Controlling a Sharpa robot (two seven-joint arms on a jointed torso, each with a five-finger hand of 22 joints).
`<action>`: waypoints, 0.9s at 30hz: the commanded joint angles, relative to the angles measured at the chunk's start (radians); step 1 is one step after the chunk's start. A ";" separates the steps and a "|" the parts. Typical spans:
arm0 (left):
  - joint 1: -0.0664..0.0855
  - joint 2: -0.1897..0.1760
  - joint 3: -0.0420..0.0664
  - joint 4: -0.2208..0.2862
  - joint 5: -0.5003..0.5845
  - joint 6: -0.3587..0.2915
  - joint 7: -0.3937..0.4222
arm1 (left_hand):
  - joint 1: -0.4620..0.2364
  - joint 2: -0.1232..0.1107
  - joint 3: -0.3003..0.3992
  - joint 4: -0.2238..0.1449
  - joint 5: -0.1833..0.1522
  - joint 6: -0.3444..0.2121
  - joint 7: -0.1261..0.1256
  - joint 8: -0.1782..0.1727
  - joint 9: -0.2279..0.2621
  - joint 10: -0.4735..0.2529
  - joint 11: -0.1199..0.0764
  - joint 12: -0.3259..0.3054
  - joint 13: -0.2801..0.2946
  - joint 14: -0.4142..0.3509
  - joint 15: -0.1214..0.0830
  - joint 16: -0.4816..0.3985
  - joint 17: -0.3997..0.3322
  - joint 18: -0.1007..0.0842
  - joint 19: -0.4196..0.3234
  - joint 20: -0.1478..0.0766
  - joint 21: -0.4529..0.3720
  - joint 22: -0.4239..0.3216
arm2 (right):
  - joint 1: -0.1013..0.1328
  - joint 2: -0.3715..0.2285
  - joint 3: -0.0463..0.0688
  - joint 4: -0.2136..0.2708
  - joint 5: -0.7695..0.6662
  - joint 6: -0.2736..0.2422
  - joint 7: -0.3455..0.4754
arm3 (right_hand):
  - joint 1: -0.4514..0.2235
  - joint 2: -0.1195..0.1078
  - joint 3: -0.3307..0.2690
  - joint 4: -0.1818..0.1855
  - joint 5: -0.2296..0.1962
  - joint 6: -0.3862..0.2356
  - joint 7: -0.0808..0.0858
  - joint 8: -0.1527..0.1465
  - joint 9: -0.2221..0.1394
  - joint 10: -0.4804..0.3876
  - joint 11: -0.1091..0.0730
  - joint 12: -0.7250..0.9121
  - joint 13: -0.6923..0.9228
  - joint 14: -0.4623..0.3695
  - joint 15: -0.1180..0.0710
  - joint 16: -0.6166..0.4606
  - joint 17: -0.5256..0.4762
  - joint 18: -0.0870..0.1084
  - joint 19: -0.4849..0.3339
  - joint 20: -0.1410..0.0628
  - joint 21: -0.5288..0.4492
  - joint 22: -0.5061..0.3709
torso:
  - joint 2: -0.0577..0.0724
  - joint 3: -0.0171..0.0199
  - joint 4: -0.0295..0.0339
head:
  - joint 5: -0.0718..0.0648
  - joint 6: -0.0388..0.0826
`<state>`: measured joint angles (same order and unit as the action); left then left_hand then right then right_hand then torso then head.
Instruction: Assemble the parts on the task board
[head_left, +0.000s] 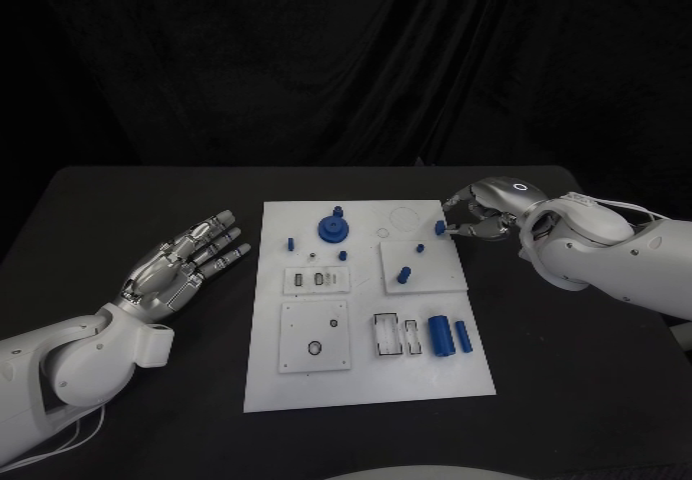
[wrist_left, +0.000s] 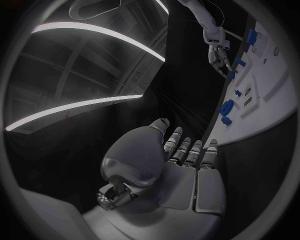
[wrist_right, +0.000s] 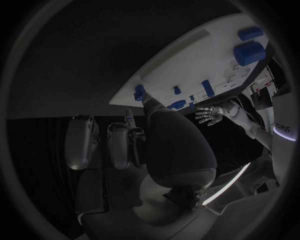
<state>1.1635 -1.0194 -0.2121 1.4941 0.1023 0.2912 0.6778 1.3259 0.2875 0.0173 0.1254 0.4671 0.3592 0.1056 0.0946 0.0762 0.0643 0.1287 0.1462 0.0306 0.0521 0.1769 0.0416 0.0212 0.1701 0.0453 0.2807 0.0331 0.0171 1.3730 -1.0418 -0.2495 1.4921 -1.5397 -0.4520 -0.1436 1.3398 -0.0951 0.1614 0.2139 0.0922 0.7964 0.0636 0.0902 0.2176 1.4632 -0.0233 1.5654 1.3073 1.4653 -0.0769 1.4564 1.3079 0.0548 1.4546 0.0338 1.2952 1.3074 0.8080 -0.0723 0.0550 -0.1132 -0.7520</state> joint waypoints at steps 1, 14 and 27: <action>-0.002 0.003 0.001 0.001 0.004 0.017 0.009 | -0.010 0.000 0.006 0.001 0.004 0.001 0.002 0.002 0.001 -0.001 0.003 0.005 0.001 0.001 0.010 0.004 0.001 0.004 -0.002 0.007 -0.006 -0.001 | -0.007 0.004 0.000 -0.004 0.002 0.018 0.006 | 0.011 -0.001 -0.004 0.002 -0.003 0.007 0.000 0.006 0.001 0.105 -0.001 0.003 0.261 0.072 -0.004 -0.001 0.166 0.004 0.004 -0.003 0.000 0.184 | 0.000 -0.0018 -0.0003 | -0.001 -0.002; -0.012 0.001 0.001 -0.002 0.004 0.022 0.008 | -0.011 0.001 0.007 0.001 0.003 -0.001 0.002 0.001 0.001 -0.001 0.003 0.005 0.001 0.000 0.011 0.004 0.001 0.004 -0.002 0.007 -0.006 -0.001 | -0.016 0.027 0.001 -0.023 0.002 0.013 -0.007 | 0.028 -0.009 -0.016 0.012 0.003 -0.015 0.007 -0.004 -0.002 0.053 0.007 -0.042 0.212 0.053 0.003 -0.052 0.125 0.016 -0.022 0.005 -0.063 0.167 | -0.001 -0.0025 0.0000 | 0.001 -0.004; -0.013 0.000 0.001 -0.002 0.004 0.024 0.007 | -0.012 0.000 0.008 0.001 0.003 0.000 0.002 0.001 0.001 -0.001 0.004 0.005 0.001 0.001 0.011 0.004 0.001 0.004 -0.002 0.007 -0.006 -0.001 | -0.018 0.053 0.001 -0.043 0.002 0.019 -0.012 | 0.035 -0.004 -0.017 0.016 0.020 -0.006 0.010 0.002 0.001 0.046 0.009 -0.048 0.206 0.047 0.006 -0.066 0.114 0.019 -0.029 0.007 -0.082 0.162 | 0.000 -0.0014 0.0001 | 0.002 -0.006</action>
<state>1.1519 -1.0198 -0.2121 1.4898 0.1023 0.2995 0.6761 1.3259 0.2875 0.0172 0.1255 0.4671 0.3592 0.1056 0.0946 0.0761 0.0643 0.1287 0.1461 0.0306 0.0558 0.1806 0.0415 0.0212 0.1701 0.0453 0.2807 0.0331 0.0171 1.3582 -0.9887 -0.2491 1.4505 -1.5360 -0.4392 -0.1442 1.3662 -0.0998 0.1477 0.2276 0.1079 0.7892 0.0708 0.0902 0.2166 1.4668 -0.0196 1.5214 1.3081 1.4652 -0.0768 1.3937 1.3077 0.0548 1.4312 0.0394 1.2185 1.3080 0.8073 -0.0744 0.0544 -0.1098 -0.7586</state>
